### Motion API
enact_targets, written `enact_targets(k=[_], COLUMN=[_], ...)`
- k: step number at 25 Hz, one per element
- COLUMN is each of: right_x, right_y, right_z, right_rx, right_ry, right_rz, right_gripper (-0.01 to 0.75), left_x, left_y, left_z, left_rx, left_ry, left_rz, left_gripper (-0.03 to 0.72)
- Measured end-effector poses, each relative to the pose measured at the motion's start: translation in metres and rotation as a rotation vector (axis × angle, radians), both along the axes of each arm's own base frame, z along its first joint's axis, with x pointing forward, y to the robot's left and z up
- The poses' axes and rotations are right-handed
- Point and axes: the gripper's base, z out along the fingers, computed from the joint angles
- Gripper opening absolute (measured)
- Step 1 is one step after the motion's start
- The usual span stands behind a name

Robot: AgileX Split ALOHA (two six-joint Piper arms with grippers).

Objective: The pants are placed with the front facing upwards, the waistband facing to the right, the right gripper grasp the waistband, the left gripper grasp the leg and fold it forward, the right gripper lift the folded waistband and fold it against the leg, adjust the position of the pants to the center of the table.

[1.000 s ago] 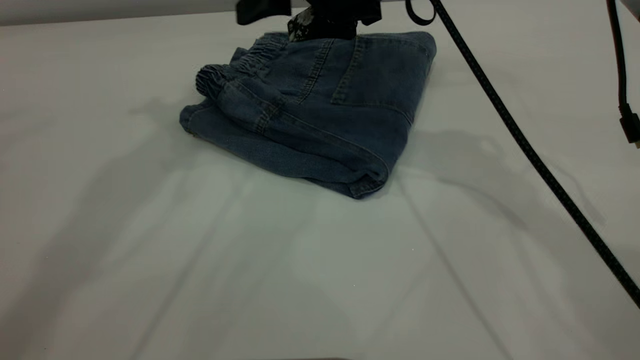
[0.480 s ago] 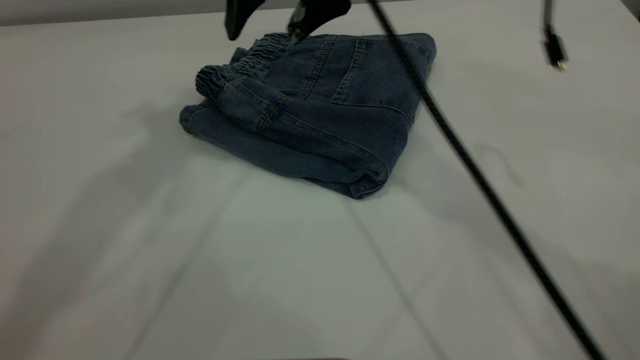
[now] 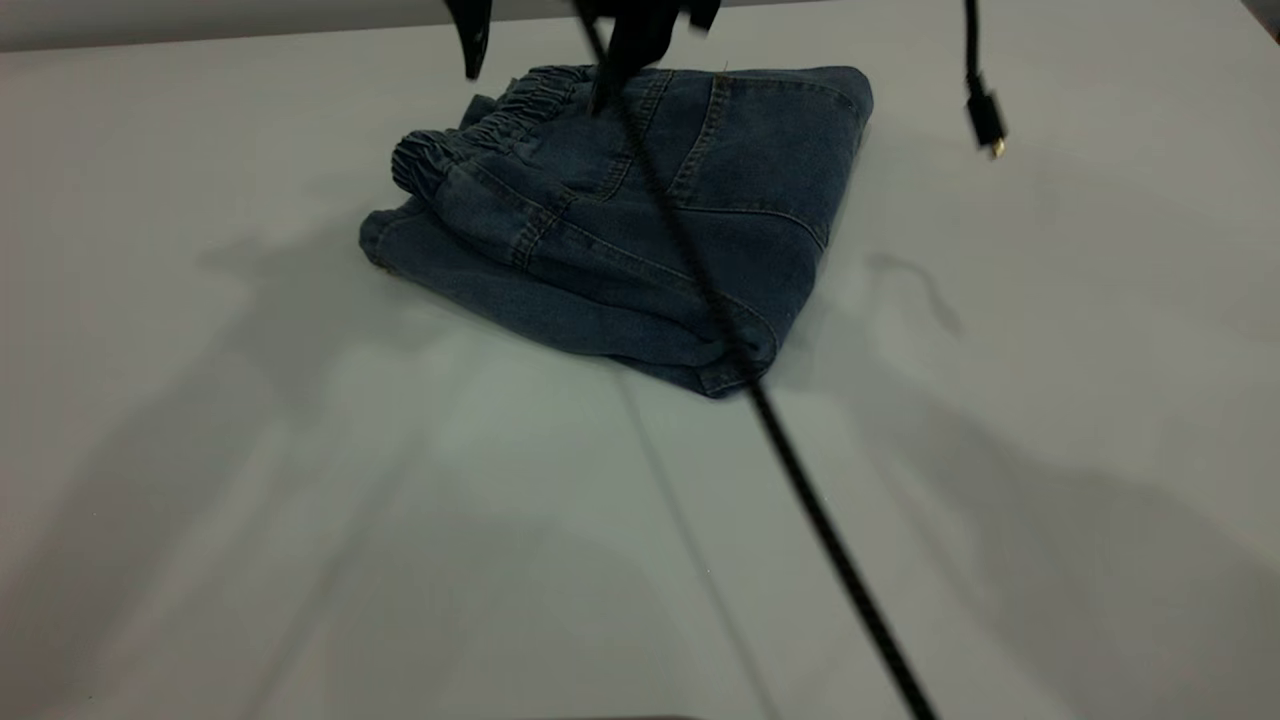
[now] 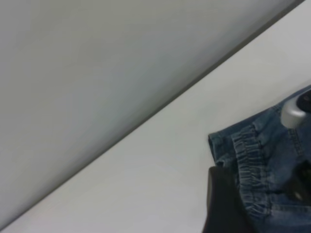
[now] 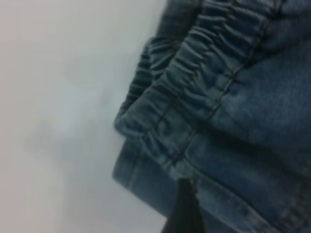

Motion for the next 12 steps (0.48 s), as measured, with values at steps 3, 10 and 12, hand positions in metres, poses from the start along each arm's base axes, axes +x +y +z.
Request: enact_targets(k=[3, 10, 12], right_x=[0.001, -0.001, -0.001], right_y=[0.001, 0.000, 0.000], right_z=[-0.027, -0.064, -0.066], right_rx=[0.004, -0.010, -0.016], right_ry=[0.102, 0.221, 0.229], right_rz=[-0.159, -0.341, -0.345], right_gripper=[0.543, 0.482, 0.475], left_x=[-0.001, -0.002, -0.002], left_y=[0.000, 0.001, 0.001], left_z=[-0.001, -0.004, -0.004], left_rx=[-0.008, -0.005, -0.005], left_ry=[0.021, 0.052, 0.053], left_rz=[0.007, 0.010, 0.010], left_gripper=[0.368, 0.368, 0.368])
